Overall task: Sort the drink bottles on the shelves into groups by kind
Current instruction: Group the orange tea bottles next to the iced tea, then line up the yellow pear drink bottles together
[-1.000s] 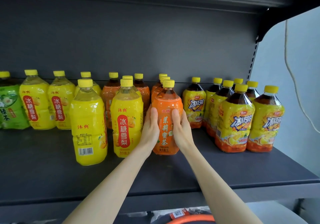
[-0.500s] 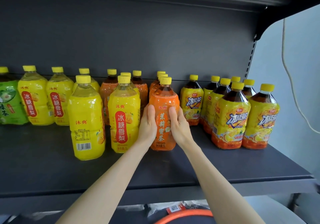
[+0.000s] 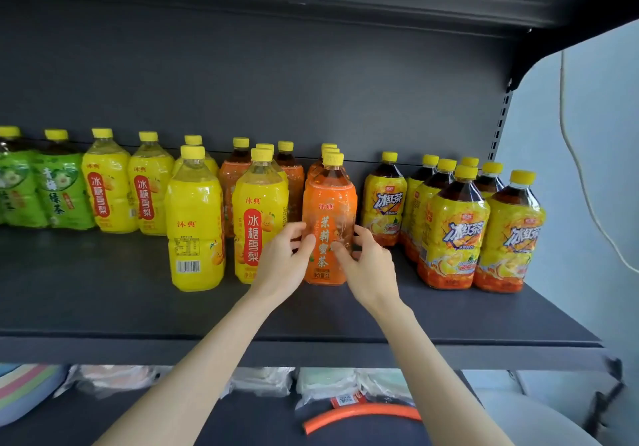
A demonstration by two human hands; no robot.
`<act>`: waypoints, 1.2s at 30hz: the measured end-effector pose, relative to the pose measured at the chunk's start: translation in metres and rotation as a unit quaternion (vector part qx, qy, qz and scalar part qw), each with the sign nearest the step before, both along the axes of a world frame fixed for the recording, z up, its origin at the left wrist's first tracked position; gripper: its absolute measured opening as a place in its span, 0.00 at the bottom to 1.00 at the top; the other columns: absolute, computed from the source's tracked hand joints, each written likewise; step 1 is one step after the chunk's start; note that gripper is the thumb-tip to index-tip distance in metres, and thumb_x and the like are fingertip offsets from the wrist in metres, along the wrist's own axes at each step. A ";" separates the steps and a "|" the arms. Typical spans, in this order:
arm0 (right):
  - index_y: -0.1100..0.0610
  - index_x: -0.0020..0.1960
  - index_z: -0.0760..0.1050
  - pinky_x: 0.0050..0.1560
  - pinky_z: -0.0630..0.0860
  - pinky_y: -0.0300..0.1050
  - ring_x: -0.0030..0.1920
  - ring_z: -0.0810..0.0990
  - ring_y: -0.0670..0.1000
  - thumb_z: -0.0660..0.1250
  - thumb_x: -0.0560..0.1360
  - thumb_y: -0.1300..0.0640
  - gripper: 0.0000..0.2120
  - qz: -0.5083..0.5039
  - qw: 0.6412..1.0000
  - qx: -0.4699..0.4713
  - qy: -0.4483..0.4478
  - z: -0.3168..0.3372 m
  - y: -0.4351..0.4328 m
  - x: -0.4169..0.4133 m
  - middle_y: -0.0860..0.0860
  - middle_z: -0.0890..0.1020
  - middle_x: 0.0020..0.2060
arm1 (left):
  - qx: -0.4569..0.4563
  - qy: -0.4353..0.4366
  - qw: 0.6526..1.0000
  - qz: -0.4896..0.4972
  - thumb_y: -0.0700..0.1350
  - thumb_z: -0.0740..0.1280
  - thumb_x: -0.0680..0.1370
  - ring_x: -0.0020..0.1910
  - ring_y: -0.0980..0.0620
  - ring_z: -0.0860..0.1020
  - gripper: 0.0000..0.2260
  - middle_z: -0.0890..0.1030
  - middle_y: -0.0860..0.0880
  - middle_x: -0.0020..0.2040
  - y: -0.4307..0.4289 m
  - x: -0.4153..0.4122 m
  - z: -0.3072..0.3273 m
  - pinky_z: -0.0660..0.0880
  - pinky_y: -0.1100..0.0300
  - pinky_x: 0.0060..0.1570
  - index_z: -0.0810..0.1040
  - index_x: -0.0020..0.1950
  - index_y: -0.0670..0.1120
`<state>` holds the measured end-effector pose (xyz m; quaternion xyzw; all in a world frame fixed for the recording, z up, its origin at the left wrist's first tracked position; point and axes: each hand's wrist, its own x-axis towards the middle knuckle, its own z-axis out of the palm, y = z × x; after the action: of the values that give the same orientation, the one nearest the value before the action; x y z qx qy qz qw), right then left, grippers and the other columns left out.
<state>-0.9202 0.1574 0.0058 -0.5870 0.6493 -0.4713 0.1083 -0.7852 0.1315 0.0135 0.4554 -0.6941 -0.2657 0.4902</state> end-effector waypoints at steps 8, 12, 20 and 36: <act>0.57 0.56 0.78 0.48 0.79 0.55 0.48 0.81 0.56 0.64 0.77 0.52 0.11 -0.001 0.994 -0.108 0.032 0.026 0.016 0.042 0.54 0.83 0.50 | -0.124 -0.008 0.991 0.045 0.44 0.65 0.78 0.43 0.59 0.79 0.06 0.82 0.52 0.42 0.011 0.063 0.011 0.72 0.75 0.39 0.80 0.48 0.45; 0.57 0.56 0.78 0.50 0.78 0.53 0.50 0.80 0.52 0.65 0.78 0.53 0.11 0.030 0.991 -0.128 0.016 0.034 0.004 0.078 0.53 0.83 0.50 | -0.168 0.037 0.981 0.093 0.44 0.65 0.78 0.42 0.58 0.78 0.04 0.80 0.55 0.41 -0.001 0.108 0.019 0.73 0.70 0.37 0.79 0.47 0.46; 0.58 0.65 0.71 0.50 0.76 0.53 0.56 0.76 0.56 0.67 0.76 0.48 0.21 -0.105 0.981 -0.161 0.037 0.023 -0.027 0.141 0.54 0.75 0.59 | -0.201 0.077 0.969 0.118 0.55 0.70 0.72 0.48 0.52 0.73 0.20 0.73 0.48 0.52 -0.047 0.175 0.008 0.72 0.63 0.46 0.72 0.56 0.44; 0.53 0.77 0.49 0.67 0.66 0.50 0.72 0.64 0.54 0.70 0.71 0.41 0.44 -0.134 0.981 -0.125 -0.058 0.008 -0.049 0.165 0.53 0.63 0.74 | 0.048 0.183 0.974 -0.128 0.62 0.71 0.66 0.61 0.54 0.74 0.33 0.73 0.53 0.64 -0.079 0.196 -0.005 0.75 0.56 0.56 0.62 0.66 0.58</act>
<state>-0.7548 0.1089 0.0138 -0.4753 0.6508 -0.5921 0.0072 -0.5896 0.0530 0.0082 0.3292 -0.6316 -0.4380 0.5485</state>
